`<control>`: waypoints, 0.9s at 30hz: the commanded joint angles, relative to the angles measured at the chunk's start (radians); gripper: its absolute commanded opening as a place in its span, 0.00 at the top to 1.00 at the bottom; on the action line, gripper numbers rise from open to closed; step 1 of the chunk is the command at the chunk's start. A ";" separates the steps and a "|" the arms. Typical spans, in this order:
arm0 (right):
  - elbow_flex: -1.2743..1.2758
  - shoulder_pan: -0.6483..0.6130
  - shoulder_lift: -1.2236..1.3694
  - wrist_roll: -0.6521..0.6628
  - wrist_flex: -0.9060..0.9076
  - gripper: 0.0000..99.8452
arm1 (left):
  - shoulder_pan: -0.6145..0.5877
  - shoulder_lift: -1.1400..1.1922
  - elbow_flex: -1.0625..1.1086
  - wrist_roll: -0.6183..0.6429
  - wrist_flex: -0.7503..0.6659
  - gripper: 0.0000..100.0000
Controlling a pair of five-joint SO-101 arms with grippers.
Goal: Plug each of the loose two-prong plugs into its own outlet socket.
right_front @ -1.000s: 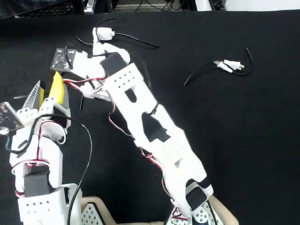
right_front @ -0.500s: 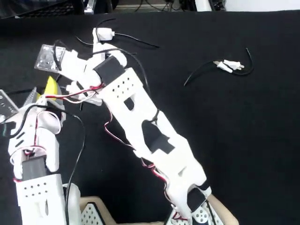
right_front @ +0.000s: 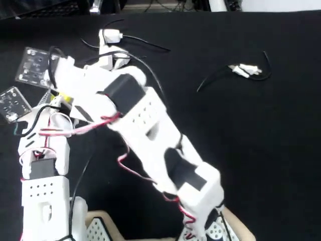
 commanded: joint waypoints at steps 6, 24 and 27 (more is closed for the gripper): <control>-0.001 0.055 -0.093 -0.005 0.029 0.99 | 0.022 0.012 0.008 0.003 -0.025 0.82; 0.173 0.089 0.255 -0.203 0.037 0.78 | -0.335 0.003 0.179 -0.279 -0.026 0.82; 0.252 0.086 0.255 -0.164 0.023 0.78 | -0.429 0.003 0.209 -0.354 -0.026 0.82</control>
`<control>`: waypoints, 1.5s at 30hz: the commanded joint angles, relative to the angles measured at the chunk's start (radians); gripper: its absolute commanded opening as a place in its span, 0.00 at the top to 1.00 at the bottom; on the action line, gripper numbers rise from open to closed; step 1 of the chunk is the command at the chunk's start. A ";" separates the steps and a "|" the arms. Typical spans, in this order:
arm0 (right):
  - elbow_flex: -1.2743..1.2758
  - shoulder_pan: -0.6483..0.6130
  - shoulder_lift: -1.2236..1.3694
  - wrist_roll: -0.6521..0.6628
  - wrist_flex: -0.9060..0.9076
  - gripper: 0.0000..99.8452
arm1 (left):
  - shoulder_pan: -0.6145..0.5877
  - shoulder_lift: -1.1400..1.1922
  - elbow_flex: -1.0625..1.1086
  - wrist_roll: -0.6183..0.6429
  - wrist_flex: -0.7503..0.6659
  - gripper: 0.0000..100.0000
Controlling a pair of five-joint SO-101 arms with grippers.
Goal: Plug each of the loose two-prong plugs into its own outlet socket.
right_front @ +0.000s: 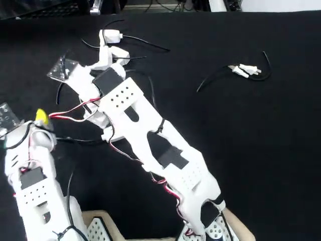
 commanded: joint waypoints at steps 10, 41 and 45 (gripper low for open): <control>0.171 -0.026 0.182 0.084 -0.169 0.78 | -0.194 -0.008 0.097 -0.118 -0.021 0.82; 0.028 0.370 0.369 0.269 0.034 0.78 | -0.150 -0.008 0.096 -0.112 -0.021 0.82; 0.028 0.420 0.371 0.224 0.008 0.78 | -0.148 -0.008 0.096 -0.112 -0.021 0.82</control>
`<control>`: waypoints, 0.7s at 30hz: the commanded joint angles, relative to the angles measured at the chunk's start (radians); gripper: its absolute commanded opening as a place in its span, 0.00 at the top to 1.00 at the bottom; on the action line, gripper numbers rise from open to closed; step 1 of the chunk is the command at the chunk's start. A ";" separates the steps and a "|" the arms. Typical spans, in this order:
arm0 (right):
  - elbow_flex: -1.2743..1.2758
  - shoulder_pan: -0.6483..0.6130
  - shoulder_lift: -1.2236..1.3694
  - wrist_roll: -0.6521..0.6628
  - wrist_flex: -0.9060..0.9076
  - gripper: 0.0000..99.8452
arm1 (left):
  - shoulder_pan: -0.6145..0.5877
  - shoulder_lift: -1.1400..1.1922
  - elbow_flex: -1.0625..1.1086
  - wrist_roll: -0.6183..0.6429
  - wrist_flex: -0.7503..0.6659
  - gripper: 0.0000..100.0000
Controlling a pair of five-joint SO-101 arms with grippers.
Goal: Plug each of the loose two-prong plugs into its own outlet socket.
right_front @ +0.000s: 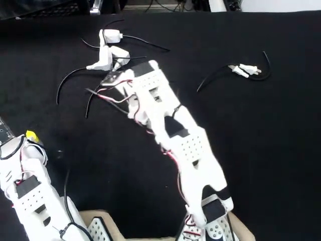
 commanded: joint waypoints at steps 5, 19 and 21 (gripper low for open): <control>0.013 0.120 -0.007 -0.272 -0.035 0.78 | 0.012 -0.008 -0.005 -0.003 -0.021 0.82; 0.015 0.364 -0.005 -1.076 -0.186 0.78 | 0.013 -0.008 0.004 -0.003 -0.021 0.82; 0.015 0.364 -0.007 -1.154 -0.216 0.78 | 0.013 -0.008 0.004 -0.003 -0.021 0.82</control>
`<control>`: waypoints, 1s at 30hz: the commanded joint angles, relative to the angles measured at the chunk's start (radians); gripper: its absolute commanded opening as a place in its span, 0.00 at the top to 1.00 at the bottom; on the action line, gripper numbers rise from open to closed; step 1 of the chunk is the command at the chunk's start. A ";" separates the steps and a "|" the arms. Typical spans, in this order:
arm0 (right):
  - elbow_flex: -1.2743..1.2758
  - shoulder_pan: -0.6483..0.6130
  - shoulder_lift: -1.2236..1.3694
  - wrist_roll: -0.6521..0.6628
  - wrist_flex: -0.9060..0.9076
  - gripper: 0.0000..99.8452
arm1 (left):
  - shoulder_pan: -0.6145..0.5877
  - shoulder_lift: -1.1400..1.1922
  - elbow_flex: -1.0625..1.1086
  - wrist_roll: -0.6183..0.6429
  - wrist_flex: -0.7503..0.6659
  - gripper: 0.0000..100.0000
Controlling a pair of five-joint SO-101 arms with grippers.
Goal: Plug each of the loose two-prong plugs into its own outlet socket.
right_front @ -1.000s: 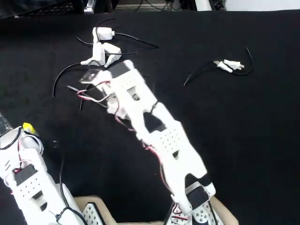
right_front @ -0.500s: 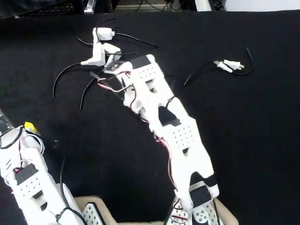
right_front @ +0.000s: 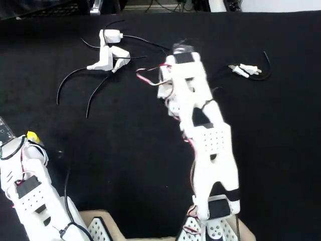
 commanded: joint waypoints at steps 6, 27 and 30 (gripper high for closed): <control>0.005 0.072 -0.002 -0.178 -0.081 0.78 | 0.013 -0.008 -0.004 -0.003 -0.021 0.82; -0.387 0.064 -0.008 -0.150 0.212 0.67 | 0.048 -0.008 0.005 -0.009 -0.021 0.82; -0.426 0.061 -0.008 -0.150 0.215 0.67 | 0.048 -0.008 0.005 -0.009 -0.021 0.82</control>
